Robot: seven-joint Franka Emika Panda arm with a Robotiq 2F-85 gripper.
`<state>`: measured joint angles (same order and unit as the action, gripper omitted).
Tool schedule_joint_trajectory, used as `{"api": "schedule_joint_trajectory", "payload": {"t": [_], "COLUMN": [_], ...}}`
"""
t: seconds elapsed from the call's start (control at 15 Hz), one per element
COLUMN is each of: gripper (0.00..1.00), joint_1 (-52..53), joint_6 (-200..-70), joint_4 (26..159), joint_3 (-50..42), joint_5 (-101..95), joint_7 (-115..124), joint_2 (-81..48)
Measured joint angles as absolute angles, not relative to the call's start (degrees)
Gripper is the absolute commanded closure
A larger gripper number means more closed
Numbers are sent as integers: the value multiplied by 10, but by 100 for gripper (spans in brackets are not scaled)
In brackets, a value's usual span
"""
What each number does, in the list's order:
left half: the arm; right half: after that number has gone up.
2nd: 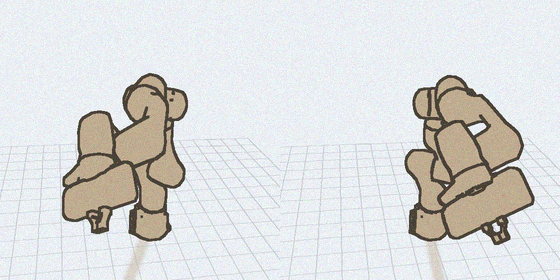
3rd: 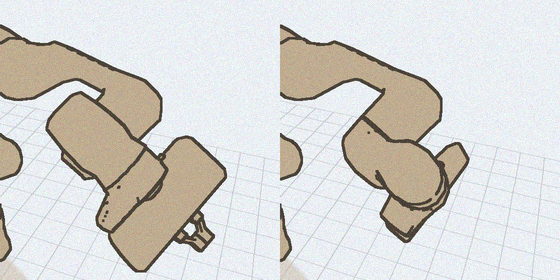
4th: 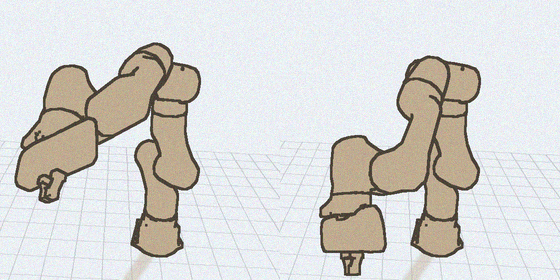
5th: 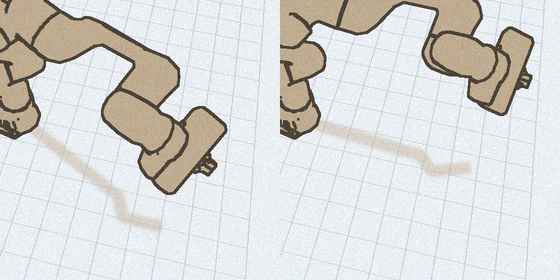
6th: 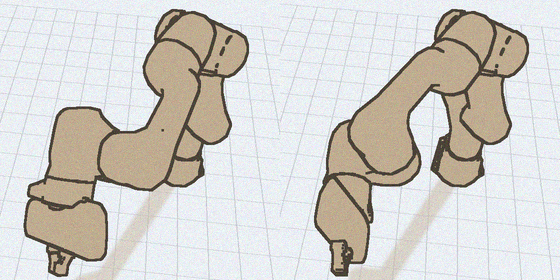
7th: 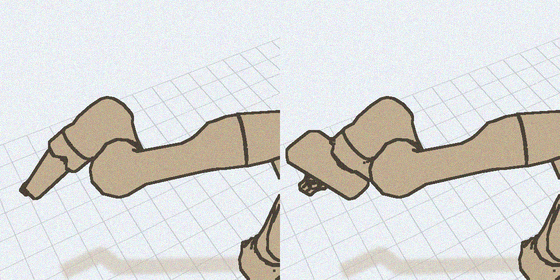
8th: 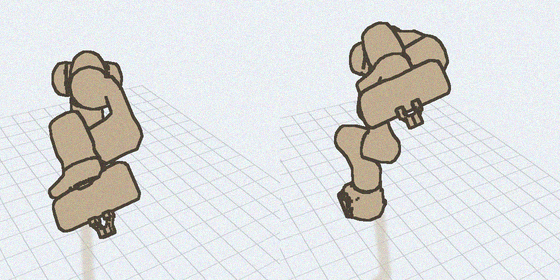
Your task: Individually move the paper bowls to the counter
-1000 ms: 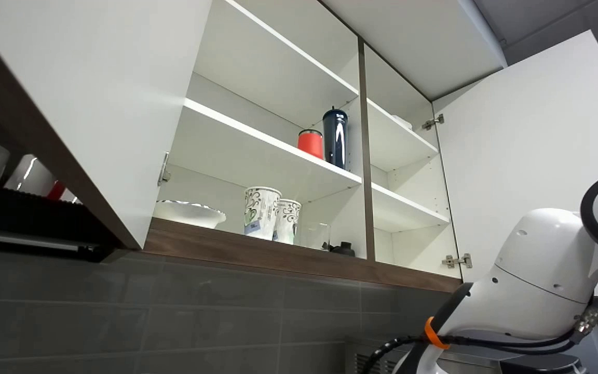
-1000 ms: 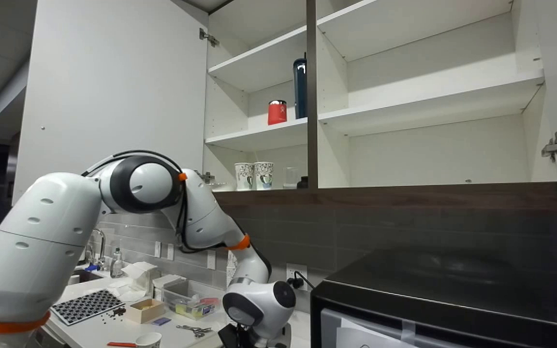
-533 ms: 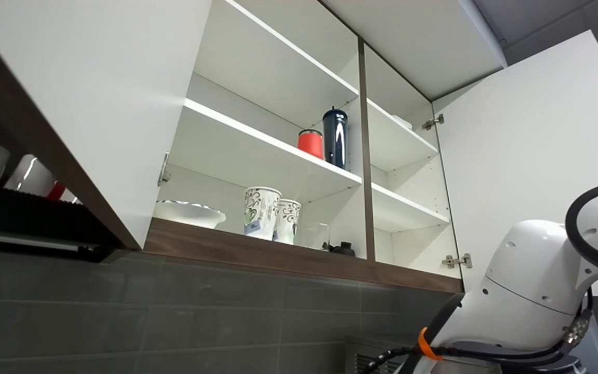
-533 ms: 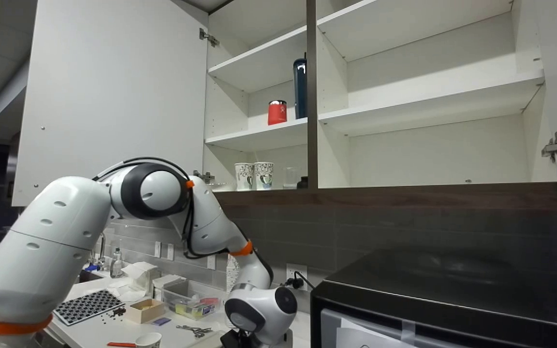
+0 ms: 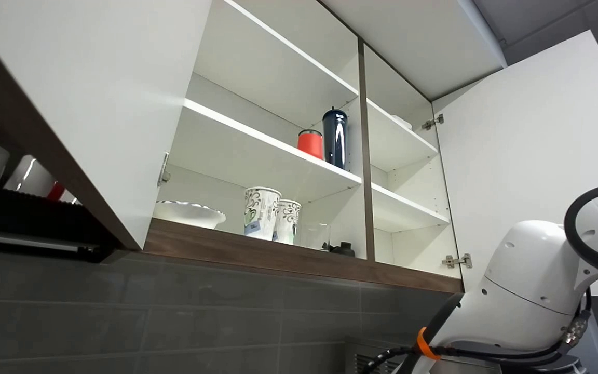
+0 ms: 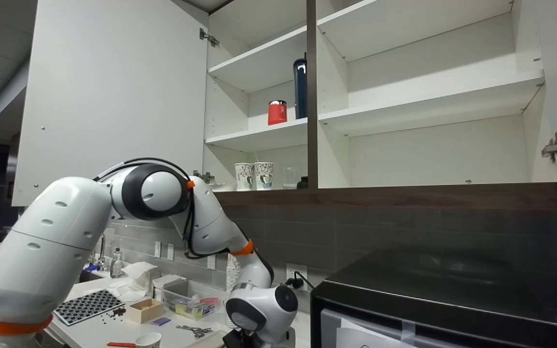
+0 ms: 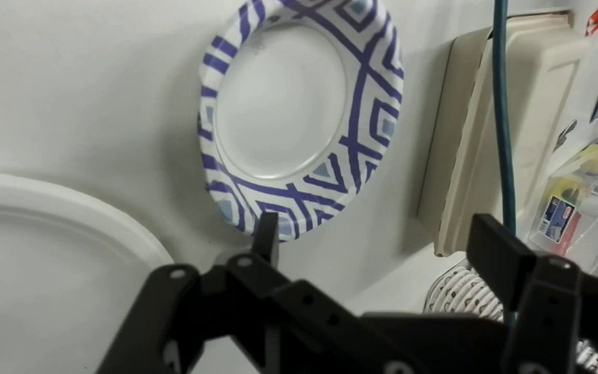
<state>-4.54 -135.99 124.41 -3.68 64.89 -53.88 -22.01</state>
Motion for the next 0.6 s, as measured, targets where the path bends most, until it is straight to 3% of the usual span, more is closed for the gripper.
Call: {"api": "schedule_joint_trajectory", "payload": {"t": [0.6], "gripper": [0], "joint_1": [-43], "joint_6": [-1361], "joint_4": [1250], "joint_3": [-32], "joint_5": [602], "joint_7": [-511], "joint_2": [-204]}}
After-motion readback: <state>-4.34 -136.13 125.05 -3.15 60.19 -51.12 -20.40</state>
